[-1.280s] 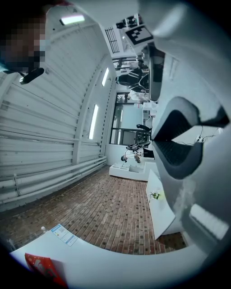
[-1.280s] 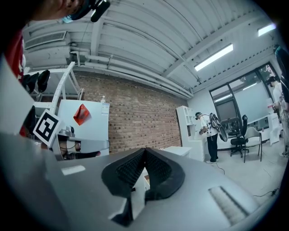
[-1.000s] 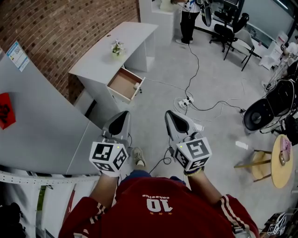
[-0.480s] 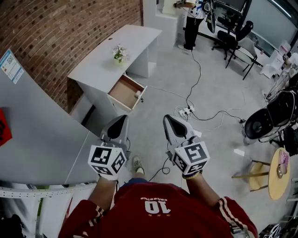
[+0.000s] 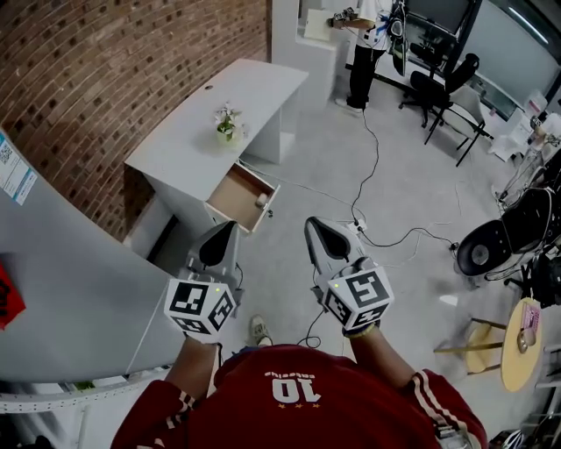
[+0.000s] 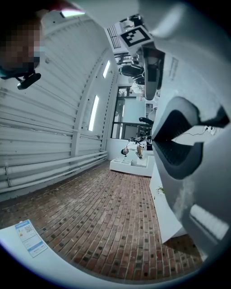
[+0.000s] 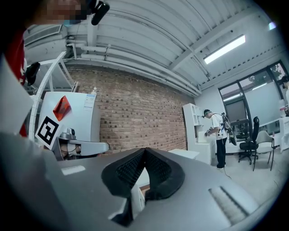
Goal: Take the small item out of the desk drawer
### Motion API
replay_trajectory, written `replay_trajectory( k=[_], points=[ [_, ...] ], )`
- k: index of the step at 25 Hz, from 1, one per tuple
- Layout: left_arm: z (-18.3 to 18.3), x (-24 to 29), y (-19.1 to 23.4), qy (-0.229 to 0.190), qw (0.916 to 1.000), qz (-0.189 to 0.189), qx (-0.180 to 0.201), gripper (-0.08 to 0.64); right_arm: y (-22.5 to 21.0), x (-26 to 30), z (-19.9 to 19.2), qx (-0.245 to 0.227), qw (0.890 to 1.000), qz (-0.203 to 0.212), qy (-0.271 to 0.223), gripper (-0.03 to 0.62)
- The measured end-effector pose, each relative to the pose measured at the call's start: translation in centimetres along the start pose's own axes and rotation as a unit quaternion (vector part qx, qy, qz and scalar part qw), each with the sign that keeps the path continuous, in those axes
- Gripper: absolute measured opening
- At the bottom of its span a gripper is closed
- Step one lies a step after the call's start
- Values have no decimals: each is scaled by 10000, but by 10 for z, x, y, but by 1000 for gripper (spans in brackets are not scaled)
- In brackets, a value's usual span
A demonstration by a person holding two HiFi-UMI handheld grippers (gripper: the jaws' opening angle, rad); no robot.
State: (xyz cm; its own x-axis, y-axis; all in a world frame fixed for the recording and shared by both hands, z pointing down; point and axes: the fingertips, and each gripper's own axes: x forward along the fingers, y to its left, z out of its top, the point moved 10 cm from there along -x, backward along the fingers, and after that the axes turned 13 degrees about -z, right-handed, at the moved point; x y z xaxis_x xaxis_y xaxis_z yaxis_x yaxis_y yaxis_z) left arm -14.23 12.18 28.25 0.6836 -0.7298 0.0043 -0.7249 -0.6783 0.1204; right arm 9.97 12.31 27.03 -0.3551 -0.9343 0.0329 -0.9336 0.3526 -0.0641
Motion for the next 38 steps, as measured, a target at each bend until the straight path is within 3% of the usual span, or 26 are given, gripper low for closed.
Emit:
replay_trajectory(
  k=[11,19,31,38],
  points=[
    [22,35,81,-39,9997,-229,25,3,14,84,17,-52,9999,-84,-43,0],
    [18,56,135,-40,9990,-428,-105,3,20,132,14,-120,9994,-327,23,1],
    [9,79,168,79,9965,-804,-228,3,15,150,11,-113,9968,-790,100,2],
    [3,92,177,150,9961,-853,-182,3,8,162,1,-17,9969,-772,121,2]
  ],
)
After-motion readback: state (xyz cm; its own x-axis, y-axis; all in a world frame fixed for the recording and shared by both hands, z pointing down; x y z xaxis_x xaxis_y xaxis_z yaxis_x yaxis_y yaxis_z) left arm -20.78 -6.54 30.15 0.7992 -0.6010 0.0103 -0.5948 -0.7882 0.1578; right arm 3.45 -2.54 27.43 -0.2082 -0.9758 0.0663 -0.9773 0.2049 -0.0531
